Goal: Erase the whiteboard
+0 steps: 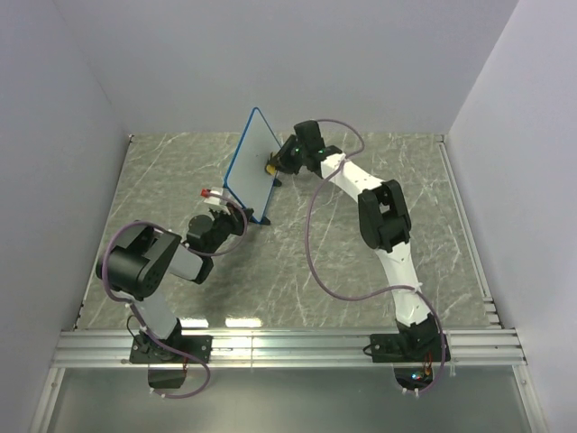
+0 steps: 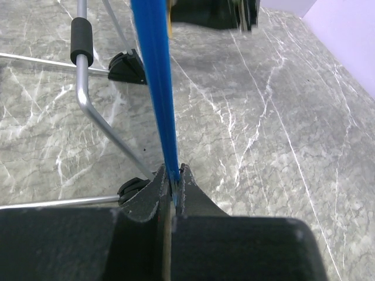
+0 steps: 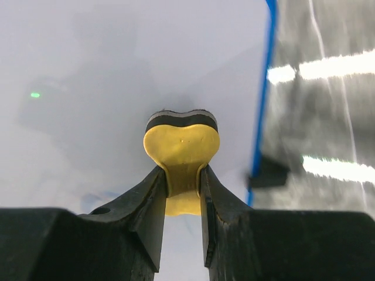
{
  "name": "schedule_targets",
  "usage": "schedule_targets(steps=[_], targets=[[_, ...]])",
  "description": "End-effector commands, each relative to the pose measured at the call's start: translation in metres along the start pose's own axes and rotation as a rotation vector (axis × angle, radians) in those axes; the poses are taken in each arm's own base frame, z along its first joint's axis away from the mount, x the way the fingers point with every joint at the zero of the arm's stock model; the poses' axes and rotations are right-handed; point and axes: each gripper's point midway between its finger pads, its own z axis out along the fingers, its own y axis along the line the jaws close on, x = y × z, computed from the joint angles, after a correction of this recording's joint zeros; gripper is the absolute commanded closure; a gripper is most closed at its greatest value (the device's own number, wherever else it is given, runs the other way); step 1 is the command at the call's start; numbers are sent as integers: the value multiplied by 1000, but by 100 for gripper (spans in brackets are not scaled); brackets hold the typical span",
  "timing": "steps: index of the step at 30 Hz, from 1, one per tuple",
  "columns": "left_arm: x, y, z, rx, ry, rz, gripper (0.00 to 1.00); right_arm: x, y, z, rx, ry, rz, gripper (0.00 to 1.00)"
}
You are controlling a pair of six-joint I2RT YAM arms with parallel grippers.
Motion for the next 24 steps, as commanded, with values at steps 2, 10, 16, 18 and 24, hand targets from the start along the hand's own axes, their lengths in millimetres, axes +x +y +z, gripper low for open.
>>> schedule_targets(steps=[2,10,16,18,24], targets=[[81,-18,-27,92,286,-35,100,-33,51,-2,-189,-76,10,100],[98,-20,-24,105,323,-101,100,-4,78,1,-287,-12,-2,100],[114,-18,-23,115,343,-147,100,66,54,2,-231,100,-10,100],[117,-18,-24,121,346,-156,100,90,43,3,-212,140,2,100],[122,-26,-35,157,360,-203,100,116,30,8,-182,191,25,100]])
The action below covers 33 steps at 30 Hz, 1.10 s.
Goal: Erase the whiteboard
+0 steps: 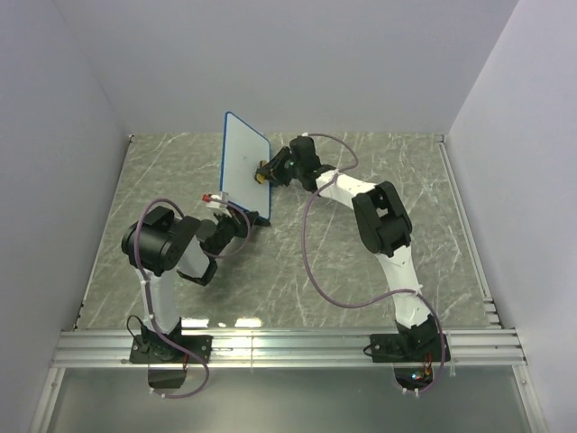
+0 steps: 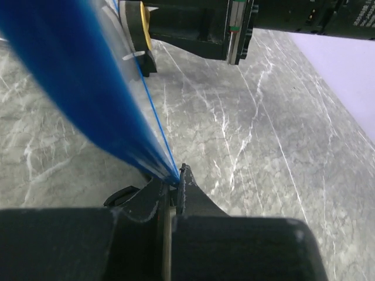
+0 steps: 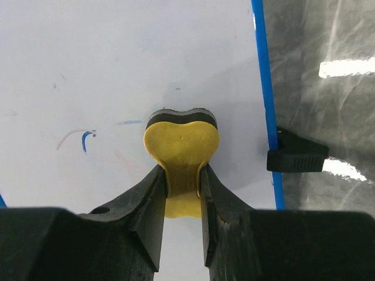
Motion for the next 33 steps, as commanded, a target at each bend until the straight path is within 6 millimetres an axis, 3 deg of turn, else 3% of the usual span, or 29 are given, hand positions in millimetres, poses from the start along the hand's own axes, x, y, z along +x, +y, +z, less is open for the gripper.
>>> schedule_targets(steps=[1,3,4,6,7,8,13,16,18,19,20,21,22,23,24,25,27,28,29,31,33], targets=[[95,-23,-51,115,376,-95,100,77,14,5,-10,177,-29,100],[97,-27,-67,111,383,-131,100,64,27,11,-24,157,-45,100],[96,-25,-71,93,376,-130,100,48,56,11,-82,126,-67,100],[97,-22,-81,73,394,-104,100,37,53,21,-66,118,-61,100],[100,-22,-84,61,411,-105,100,20,82,18,-125,84,-73,100],[96,-25,-85,65,398,-105,100,14,78,26,-125,77,-63,100],[93,-37,-76,122,397,-90,100,-37,125,18,-279,-36,-21,100],[92,-39,-75,131,394,-90,100,-35,127,19,-288,-28,-17,100],[95,-39,-77,136,397,-92,100,-15,121,21,-274,24,-15,100],[96,-38,-77,135,401,-91,100,0,98,27,-225,57,-1,100],[98,-37,-77,133,406,-89,100,14,107,20,-231,73,-21,100],[98,-37,-77,137,405,-87,100,23,103,18,-221,84,-28,100],[98,-37,-77,138,407,-86,100,41,75,21,-162,118,-16,100],[98,-37,-76,137,407,-84,100,52,81,12,-166,135,-32,100],[99,-36,-77,135,411,-83,100,64,75,8,-150,153,-36,100],[100,-36,-76,136,416,-81,100,81,45,6,-86,188,-19,100],[101,-36,-76,137,418,-80,100,103,44,-10,-75,221,-36,100],[100,-36,-76,138,416,-79,100,120,18,-17,-18,252,-27,100],[101,-36,-76,138,420,-80,100,126,24,-28,-27,257,-37,100],[102,-35,-75,136,420,-77,100,145,13,-36,-2,292,-36,100],[103,-34,-75,136,424,-76,100,149,17,-41,0,301,-35,100]])
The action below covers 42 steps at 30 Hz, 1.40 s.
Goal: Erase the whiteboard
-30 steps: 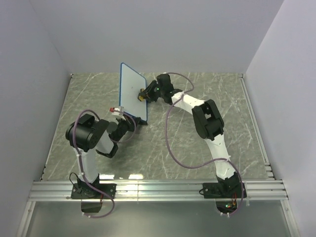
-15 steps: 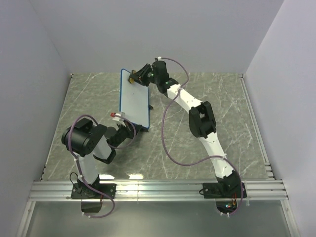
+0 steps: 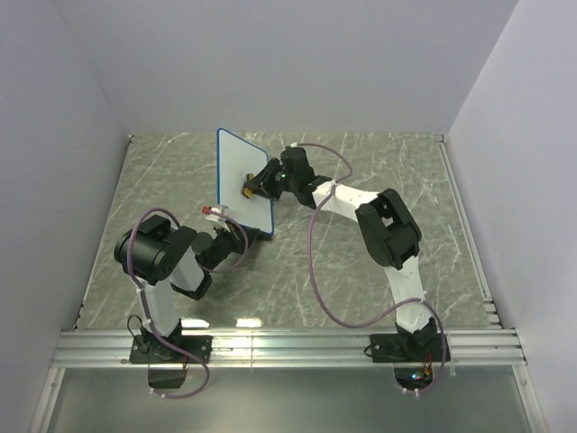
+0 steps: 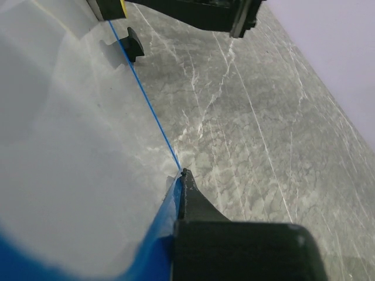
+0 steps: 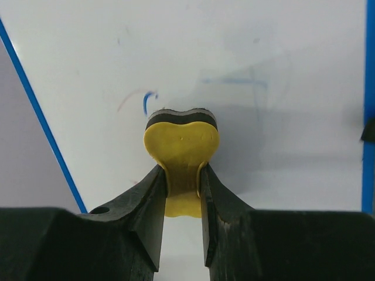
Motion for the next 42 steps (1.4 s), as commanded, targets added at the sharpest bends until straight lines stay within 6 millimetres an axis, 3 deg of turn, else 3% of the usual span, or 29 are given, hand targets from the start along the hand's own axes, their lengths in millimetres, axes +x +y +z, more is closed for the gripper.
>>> schedule_targets(steps=[1,3,4,6,7,10,14,16,21,24,31,35,36,42], targets=[[83,-6,-25,60,330,-44,100,86,-9,0,51,209,-40,100],[84,-5,-25,57,333,-42,100,83,0,3,50,208,-53,100],[85,-6,-25,58,337,-43,100,75,23,5,10,190,-75,100],[86,-5,-26,53,339,-43,100,69,30,13,16,189,-94,100],[86,-4,-26,54,341,-43,100,54,47,21,-18,162,-119,100],[87,-5,-27,56,342,-38,100,28,67,37,-47,125,-132,100],[87,-7,-27,58,346,-29,100,-1,69,54,-67,98,-94,100],[85,-6,-26,53,344,-24,100,-4,67,57,-60,91,-95,100],[83,-7,-24,53,339,-17,100,10,27,54,47,100,-106,100],[82,-6,-25,49,335,-15,100,22,-21,48,175,90,-113,100],[84,-4,-26,43,340,-9,100,23,-97,37,405,67,-101,100],[84,-6,-26,49,341,-9,100,15,-113,28,522,40,-126,100],[84,-6,-25,49,343,-9,100,9,-104,29,512,32,-135,100],[82,-7,-25,53,340,-4,100,-9,-110,8,647,-14,-197,100]])
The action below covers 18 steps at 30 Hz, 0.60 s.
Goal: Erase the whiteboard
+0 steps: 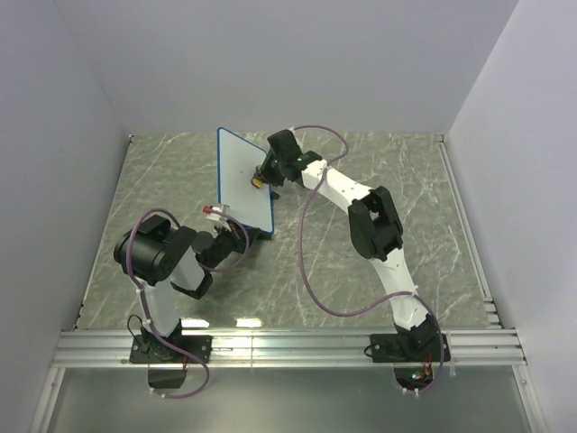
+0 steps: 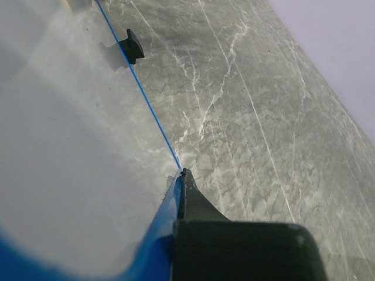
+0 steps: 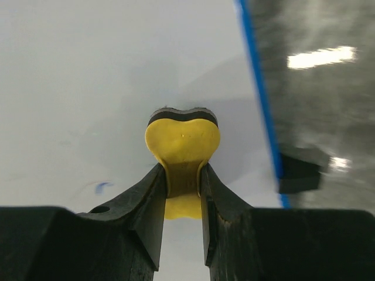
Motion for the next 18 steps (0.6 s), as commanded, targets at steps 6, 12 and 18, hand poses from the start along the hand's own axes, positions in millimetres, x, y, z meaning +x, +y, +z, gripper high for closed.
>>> schedule_targets(steps=[6,12,18], targets=[[82,-11,-27,66,335,-14,100,63,-81,19,278,175,-87,100],[86,-14,-29,65,353,16,100,36,-15,30,48,120,-36,100],[90,-16,-31,74,359,16,100,-18,68,14,-181,1,17,100]])
